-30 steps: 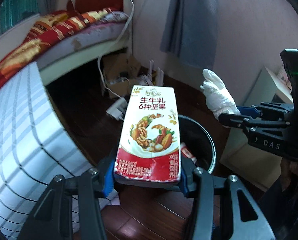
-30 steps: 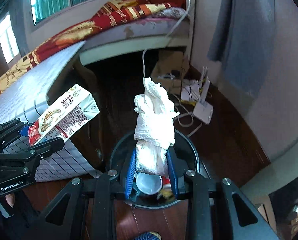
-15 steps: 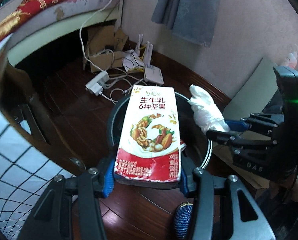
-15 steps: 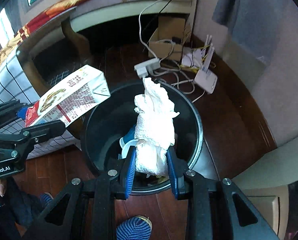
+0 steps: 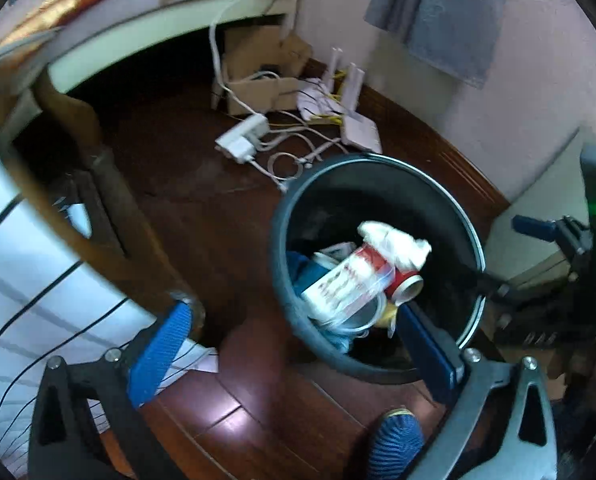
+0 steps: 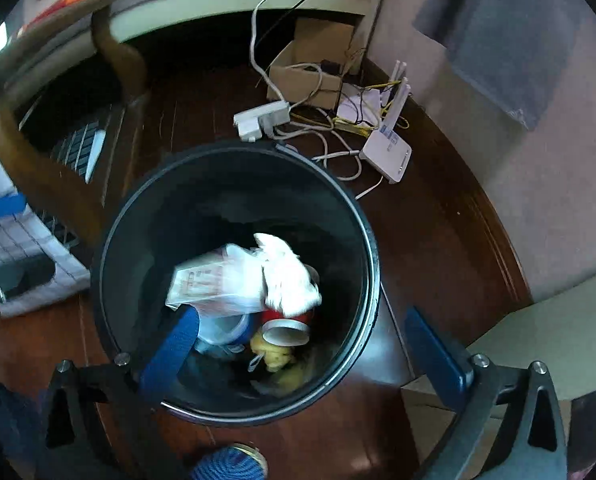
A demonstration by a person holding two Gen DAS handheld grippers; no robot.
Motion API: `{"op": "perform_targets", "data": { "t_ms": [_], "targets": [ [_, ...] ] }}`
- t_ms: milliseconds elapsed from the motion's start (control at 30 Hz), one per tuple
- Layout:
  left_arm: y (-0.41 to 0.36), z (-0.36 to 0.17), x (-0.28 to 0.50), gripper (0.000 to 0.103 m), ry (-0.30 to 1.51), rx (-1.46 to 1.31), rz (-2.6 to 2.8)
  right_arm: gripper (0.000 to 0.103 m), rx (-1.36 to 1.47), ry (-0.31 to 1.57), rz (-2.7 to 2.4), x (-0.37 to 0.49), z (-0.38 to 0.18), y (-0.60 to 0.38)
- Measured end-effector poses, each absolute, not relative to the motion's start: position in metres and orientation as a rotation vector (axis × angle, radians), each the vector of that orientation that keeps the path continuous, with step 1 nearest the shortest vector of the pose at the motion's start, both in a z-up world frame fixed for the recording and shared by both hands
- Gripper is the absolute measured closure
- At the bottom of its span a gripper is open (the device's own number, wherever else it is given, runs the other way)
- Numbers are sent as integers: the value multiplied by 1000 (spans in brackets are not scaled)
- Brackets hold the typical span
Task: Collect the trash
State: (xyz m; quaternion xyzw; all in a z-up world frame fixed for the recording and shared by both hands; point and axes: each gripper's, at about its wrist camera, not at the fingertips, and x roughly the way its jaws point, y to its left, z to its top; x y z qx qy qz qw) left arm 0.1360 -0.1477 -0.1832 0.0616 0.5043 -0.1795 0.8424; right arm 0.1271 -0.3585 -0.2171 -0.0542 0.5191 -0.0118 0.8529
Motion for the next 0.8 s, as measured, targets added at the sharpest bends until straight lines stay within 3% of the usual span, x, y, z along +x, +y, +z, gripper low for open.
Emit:
{"op": "perform_targets", "data": {
  "t_ms": [800],
  "targets": [
    [-108,-126,100,0,905,153,-230,0,-99,929,37,100,-149,-313]
  ]
}}
